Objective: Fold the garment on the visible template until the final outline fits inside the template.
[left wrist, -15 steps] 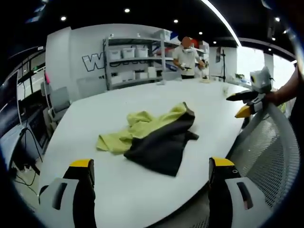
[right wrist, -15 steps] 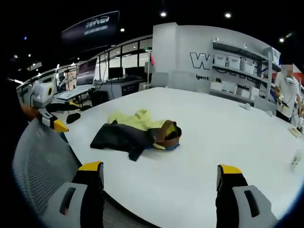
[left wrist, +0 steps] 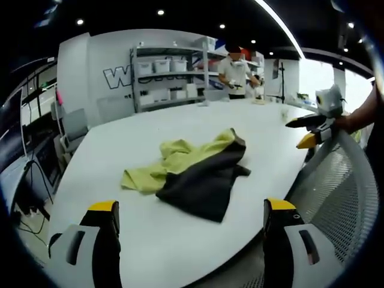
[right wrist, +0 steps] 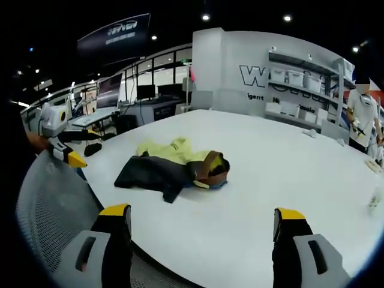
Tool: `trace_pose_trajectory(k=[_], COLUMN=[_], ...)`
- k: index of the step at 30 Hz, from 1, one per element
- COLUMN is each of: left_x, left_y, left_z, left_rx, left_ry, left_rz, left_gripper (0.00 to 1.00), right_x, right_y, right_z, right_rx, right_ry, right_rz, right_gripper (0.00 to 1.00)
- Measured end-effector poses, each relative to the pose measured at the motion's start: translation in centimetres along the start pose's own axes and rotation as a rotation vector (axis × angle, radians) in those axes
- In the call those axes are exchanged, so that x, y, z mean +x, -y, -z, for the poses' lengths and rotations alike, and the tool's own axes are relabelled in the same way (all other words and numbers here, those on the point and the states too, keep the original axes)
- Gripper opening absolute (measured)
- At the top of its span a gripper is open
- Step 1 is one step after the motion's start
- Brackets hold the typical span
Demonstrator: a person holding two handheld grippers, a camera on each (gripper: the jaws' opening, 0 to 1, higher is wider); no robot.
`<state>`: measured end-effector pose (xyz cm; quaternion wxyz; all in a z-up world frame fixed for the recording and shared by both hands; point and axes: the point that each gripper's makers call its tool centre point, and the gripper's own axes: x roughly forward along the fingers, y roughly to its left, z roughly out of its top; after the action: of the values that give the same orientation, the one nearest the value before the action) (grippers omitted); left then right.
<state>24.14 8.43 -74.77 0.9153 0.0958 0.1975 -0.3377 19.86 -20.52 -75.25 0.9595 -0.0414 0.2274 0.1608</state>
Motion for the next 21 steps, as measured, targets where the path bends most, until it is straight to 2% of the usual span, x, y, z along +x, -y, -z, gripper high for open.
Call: trace_pose_trajectory(k=[21], left_x=[-0.02], left_y=[0.01], left_z=[-0.06], left_rx=[0.003], left_ry=[0.003], left_rz=[-0.003], left_gripper=[0.97], right_x=[0.0], right_y=[0.08], right_z=[0.05], right_rx=[0.003], right_ry=[0.0], right_rz=[0.003], right_gripper=[0.98])
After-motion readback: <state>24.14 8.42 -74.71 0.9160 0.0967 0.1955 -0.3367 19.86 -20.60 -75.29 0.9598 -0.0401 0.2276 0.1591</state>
